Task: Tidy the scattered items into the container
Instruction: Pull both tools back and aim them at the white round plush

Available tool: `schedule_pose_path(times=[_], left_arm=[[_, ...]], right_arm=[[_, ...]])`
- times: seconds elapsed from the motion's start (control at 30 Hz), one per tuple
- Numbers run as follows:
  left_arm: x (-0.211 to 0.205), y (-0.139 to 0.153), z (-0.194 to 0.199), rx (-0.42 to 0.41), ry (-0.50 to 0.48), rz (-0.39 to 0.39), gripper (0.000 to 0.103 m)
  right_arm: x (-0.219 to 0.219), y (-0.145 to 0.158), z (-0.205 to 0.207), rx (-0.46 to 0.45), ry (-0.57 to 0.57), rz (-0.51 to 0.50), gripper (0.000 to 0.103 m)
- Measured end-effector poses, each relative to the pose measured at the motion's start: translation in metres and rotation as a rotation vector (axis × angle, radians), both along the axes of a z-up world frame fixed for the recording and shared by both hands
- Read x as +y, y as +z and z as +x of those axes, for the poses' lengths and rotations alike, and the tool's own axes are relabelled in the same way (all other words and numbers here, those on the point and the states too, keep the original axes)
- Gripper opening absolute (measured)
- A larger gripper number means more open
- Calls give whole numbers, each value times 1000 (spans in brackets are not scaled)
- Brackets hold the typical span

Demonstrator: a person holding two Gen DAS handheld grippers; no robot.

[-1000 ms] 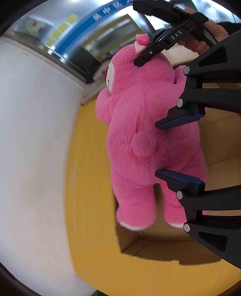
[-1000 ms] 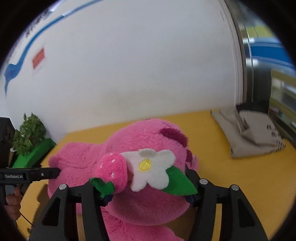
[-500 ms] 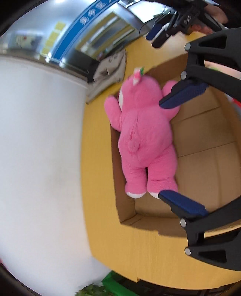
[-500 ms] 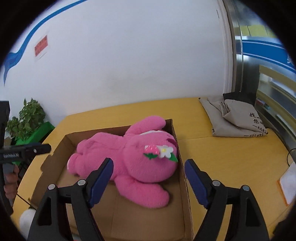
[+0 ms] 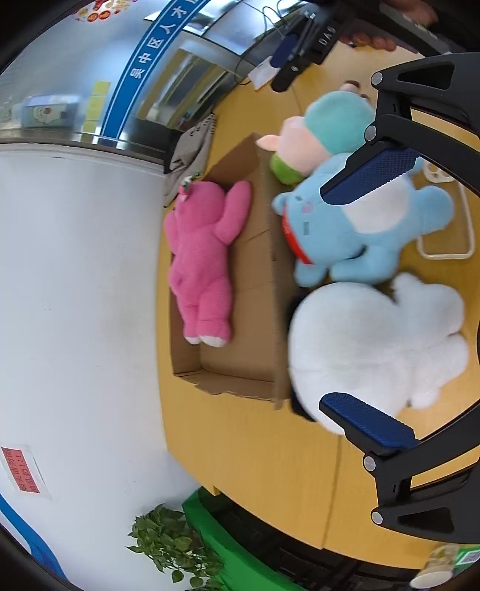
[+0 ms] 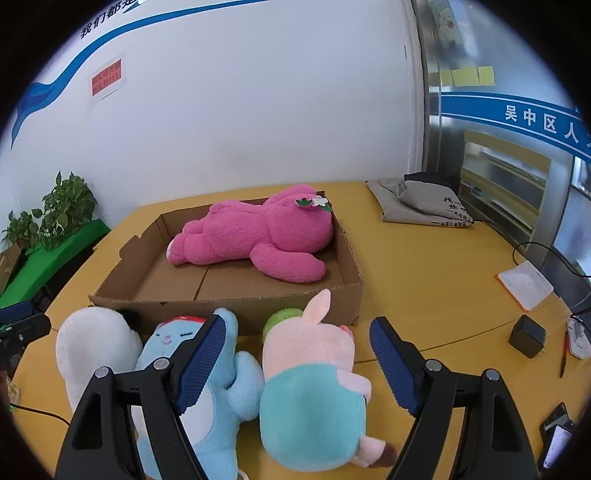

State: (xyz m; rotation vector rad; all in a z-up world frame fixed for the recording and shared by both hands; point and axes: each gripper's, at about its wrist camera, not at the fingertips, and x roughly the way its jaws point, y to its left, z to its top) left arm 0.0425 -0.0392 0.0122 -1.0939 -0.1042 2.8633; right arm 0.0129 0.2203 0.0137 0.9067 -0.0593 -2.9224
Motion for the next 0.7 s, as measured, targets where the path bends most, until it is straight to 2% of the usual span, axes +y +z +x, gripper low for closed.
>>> schedule_pose_path(times=[0.27, 0.7], left_arm=[[16, -12, 29, -11, -26, 33, 103], [23, -13, 42, -7, -27, 36, 103]], right_arm=[[-2, 0, 33, 1, 1, 22, 81], [-11, -12, 44, -26, 26, 38, 81]])
